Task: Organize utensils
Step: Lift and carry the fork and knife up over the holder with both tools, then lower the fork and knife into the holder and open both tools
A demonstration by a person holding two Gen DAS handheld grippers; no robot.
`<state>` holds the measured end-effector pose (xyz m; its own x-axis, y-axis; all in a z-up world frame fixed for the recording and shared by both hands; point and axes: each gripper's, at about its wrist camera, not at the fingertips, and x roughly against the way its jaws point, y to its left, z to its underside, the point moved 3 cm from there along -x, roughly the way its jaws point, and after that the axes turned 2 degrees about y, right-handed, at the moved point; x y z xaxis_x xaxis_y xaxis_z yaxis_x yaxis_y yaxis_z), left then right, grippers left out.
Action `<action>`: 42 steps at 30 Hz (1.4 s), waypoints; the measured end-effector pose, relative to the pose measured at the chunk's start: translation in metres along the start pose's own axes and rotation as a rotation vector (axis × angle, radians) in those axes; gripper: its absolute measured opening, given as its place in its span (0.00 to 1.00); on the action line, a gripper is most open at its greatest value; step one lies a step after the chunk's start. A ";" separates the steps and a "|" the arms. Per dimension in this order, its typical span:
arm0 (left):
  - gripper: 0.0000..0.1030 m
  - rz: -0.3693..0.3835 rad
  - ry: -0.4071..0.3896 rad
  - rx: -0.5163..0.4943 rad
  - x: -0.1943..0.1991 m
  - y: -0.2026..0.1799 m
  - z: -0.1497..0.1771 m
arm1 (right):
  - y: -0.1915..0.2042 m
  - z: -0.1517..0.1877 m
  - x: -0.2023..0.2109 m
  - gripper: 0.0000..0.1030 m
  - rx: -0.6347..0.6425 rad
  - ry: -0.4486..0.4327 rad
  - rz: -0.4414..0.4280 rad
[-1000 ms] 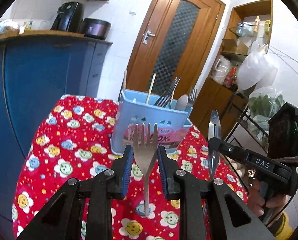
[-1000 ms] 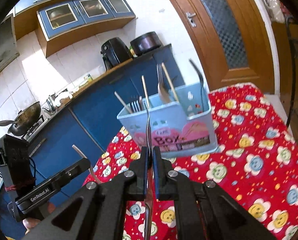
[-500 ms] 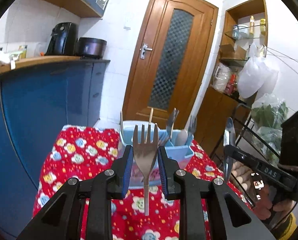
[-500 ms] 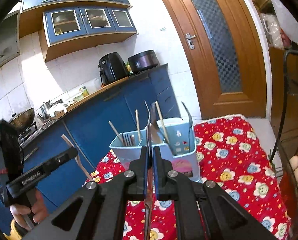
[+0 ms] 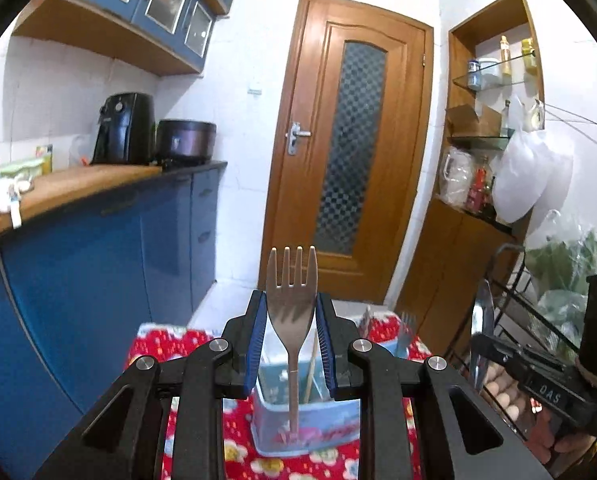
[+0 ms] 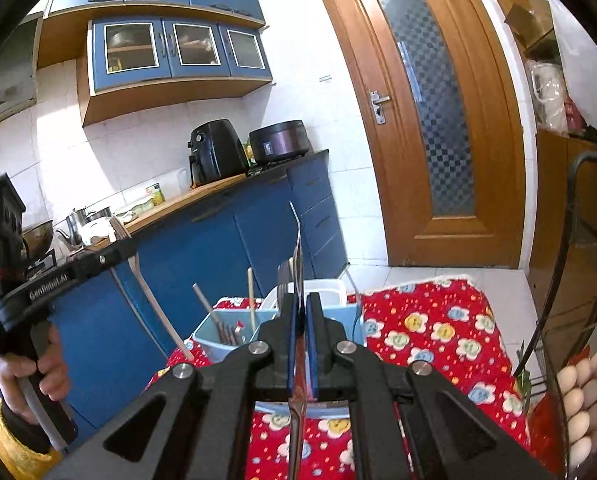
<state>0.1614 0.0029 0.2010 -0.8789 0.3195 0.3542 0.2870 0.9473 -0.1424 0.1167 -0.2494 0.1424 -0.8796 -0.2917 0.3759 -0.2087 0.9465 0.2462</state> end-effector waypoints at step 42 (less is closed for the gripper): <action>0.25 -0.026 0.126 -0.020 -0.101 0.003 0.043 | 0.008 -0.035 -0.083 0.06 0.191 -0.245 0.125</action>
<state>0.2344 -0.0273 0.1247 -0.8316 0.2944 0.4709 0.2739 0.9551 -0.1133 0.2032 -0.2222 0.1439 -0.9752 -0.1517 0.1610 -0.1487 0.9884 0.0307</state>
